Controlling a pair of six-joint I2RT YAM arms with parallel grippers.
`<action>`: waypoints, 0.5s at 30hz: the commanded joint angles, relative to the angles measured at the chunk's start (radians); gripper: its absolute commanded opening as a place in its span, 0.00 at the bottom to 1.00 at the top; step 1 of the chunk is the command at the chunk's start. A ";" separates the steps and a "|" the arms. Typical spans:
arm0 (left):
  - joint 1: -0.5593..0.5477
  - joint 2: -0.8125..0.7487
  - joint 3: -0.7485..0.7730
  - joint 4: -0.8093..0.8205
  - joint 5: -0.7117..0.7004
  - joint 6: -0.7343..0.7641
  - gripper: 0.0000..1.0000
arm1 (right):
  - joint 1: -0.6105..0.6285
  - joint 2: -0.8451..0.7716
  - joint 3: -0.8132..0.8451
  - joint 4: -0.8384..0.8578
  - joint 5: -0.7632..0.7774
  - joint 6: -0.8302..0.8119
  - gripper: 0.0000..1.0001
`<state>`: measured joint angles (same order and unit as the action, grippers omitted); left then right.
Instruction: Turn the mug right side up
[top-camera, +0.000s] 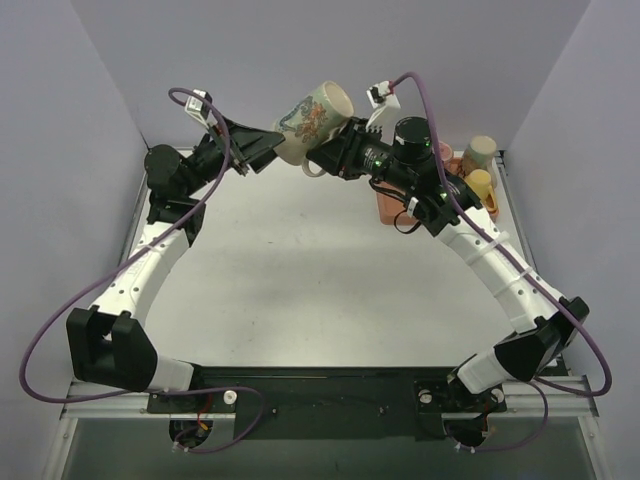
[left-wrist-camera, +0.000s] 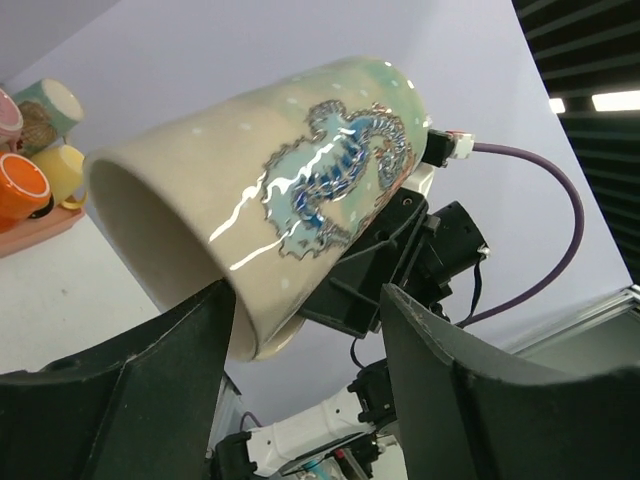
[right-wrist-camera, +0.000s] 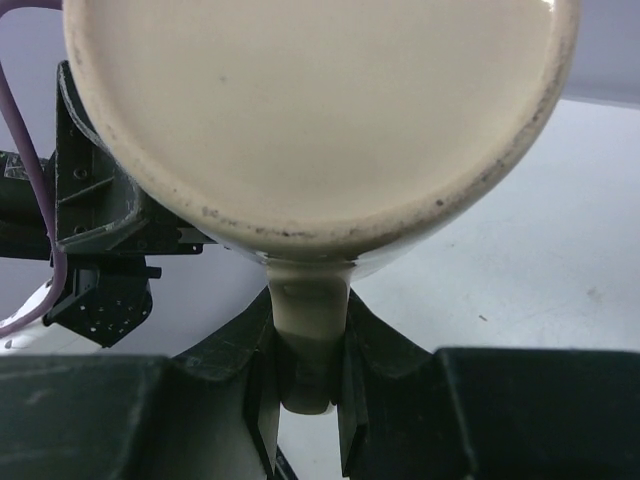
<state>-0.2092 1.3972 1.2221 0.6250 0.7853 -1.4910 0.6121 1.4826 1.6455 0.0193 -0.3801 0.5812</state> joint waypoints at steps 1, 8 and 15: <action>-0.004 0.016 0.082 0.082 -0.032 -0.017 0.63 | 0.014 -0.004 0.056 0.254 -0.057 0.077 0.00; 0.019 -0.012 0.025 -0.169 -0.079 0.057 0.00 | 0.015 0.051 -0.010 0.248 -0.080 0.111 0.00; 0.125 -0.047 -0.015 -0.846 -0.334 0.520 0.00 | -0.051 0.053 -0.167 -0.013 0.095 0.020 0.80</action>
<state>-0.1688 1.3491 1.2118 0.2672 0.7101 -1.2869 0.6010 1.5505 1.5276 0.0589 -0.4072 0.7189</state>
